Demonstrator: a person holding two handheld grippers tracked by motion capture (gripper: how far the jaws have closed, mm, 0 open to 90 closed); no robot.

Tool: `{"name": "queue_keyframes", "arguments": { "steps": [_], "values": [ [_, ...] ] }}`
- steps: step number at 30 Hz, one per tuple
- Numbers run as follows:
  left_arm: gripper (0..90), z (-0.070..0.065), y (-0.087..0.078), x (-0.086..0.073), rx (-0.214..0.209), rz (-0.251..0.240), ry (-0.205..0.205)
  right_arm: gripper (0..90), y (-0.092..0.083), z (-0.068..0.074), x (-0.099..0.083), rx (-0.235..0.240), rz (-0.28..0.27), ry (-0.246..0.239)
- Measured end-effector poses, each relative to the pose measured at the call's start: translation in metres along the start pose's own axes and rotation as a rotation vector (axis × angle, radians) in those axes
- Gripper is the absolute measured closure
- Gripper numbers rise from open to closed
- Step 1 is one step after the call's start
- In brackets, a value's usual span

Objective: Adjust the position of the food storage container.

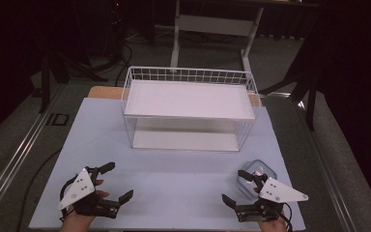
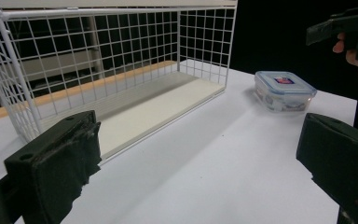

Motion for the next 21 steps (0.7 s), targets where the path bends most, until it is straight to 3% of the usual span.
{"name": "queue_keyframes", "arguments": {
  "steps": [6, 13, 14, 19, 21],
  "values": [
    [0.5, -0.001, 0.000, 0.001, -0.001, -0.006, 0.003, 11.1, -0.002, 0.008, 0.007, 0.007, -0.009, -0.031],
    [0.5, -0.004, 0.002, 0.000, 0.001, 0.004, 0.018, 11.1, -0.008, 0.017, 0.032, 0.036, -0.067, -0.055],
    [0.5, -0.004, 0.002, 0.000, 0.000, 0.003, 0.016, 11.1, -0.008, 0.016, 0.041, 0.010, -0.071, -0.062],
    [0.5, -0.005, 0.004, -0.001, -0.005, 0.008, 0.018, 11.1, -0.010, 0.008, 0.055, -0.012, -0.065, -0.088],
    [0.5, -0.005, 0.004, -0.001, -0.008, 0.009, 0.020, 11.2, -0.013, -0.004, 0.061, -0.018, -0.092, -0.077]
  ]
}}
Point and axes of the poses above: each handheld gripper's, and its own axes: y roughly forward along the jaws, x roughly out of its top, z roughly to its left, the point moved 4 cm from there along y, roughly forward along the jaws, and after that the axes turned 2 degrees about x, right-handed, at the moved point
